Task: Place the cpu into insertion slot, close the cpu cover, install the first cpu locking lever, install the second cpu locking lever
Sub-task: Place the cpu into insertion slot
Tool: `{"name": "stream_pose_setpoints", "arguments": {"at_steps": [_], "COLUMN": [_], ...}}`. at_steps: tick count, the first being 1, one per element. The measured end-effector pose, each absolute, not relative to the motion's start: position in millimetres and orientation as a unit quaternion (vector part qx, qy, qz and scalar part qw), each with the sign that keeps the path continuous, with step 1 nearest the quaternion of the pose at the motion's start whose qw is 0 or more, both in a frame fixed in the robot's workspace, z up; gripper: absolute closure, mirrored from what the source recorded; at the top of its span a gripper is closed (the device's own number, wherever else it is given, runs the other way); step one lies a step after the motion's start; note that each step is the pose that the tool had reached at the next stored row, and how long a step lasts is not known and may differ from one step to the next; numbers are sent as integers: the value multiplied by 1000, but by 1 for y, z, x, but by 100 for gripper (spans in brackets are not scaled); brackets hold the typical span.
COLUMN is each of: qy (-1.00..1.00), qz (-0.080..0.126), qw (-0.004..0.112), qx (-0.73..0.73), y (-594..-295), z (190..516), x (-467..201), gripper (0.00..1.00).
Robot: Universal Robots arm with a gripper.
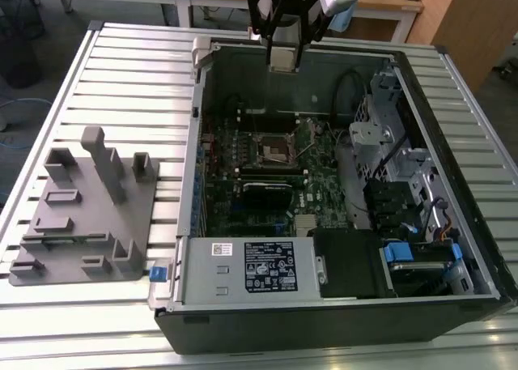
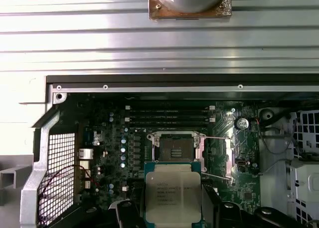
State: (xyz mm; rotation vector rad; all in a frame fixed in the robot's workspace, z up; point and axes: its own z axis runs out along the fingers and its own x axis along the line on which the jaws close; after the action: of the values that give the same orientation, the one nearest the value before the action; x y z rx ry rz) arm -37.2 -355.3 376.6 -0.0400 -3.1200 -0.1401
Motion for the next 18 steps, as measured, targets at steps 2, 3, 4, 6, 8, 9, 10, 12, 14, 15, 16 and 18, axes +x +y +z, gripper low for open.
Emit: {"name": "stream_pose_setpoints", "arguments": {"at_steps": [2, 3, 4, 6, 8, 9, 10, 12, 14, 15, 16, 18], "qy": [-999, -999, -999, -999, -999, -999, -999, -999, -999, -999, -999, -999], "qz": [-45, -45, -45, -45, -45, -45, -45, -45, -45, -45, -45, -45], "qw": [9, 9, 9, 9, 9, 9, 9, 9, 9, 9, 9, 9], "qx": [-13, -13, -13, -13, -13, -13, -13, -13, -13, -13, -13, -13], "y": [-355, -355, -355, -355, -355, -355, -355, -355, -355, -355, -355, -355], "z": [376, 376, 376, 376, 376, 375, 375, 375, 374, 374, 373, 373], "x": [-37, -37, -37, -37, -37, -37, -37, -37, -37, -37, -37, -37], "gripper": [46, 46, 46, 46, 46, 46, 46, 46, 46, 46, 46, 46]}}
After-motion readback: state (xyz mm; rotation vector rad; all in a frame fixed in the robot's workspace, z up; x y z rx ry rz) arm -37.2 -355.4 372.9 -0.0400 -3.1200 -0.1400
